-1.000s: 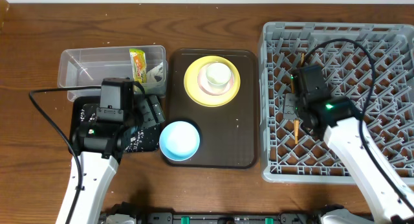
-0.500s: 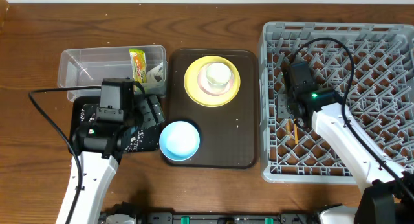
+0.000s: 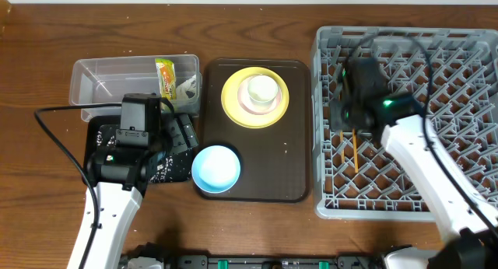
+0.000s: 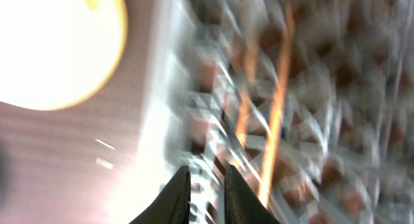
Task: Sort waste into correct bins and load items into the dishwasher rack
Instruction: 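Place the second chopstick into the grey dish rack with right gripper, then reach right gripper to the white cup on the yellow plate and grasp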
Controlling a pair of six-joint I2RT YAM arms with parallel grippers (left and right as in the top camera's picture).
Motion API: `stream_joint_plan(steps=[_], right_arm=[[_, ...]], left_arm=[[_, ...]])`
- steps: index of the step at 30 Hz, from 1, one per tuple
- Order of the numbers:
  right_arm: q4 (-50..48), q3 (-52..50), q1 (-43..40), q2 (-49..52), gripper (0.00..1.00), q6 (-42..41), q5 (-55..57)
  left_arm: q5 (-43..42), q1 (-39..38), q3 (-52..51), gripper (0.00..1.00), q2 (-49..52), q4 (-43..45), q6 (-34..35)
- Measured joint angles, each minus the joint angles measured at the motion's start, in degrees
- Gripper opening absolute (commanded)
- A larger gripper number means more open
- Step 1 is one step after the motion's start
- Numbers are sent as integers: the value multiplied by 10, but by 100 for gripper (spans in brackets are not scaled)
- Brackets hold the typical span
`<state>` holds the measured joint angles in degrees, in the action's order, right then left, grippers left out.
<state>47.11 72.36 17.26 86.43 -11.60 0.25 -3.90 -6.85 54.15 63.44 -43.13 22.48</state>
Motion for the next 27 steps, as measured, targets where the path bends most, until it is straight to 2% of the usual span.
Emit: stream_joint_plan(steps=[5, 11, 15, 16, 19, 20, 25, 27], right_arm=[[-88, 86, 0, -17, 4, 32, -90], [-170, 93, 22, -12, 4, 43, -125], [-231, 94, 63, 31, 4, 51, -133], [-243, 94, 75, 47, 6, 57, -133], [-254, 94, 108, 96, 28, 72, -116], [-254, 94, 116, 110, 31, 80, -107], [-255, 93, 155, 168, 32, 123, -71], [-257, 93, 165, 180, 28, 139, -66]], left_arm=[[0, 0, 0, 90, 0, 0, 0], [0, 0, 0, 90, 0, 0, 0], [0, 0, 0, 89, 0, 0, 0], [0, 0, 0, 89, 0, 0, 0], [0, 0, 0, 89, 0, 0, 0], [0, 0, 0, 89, 0, 0, 0], [0, 0, 0, 89, 0, 0, 0], [0, 0, 0, 89, 0, 0, 0]])
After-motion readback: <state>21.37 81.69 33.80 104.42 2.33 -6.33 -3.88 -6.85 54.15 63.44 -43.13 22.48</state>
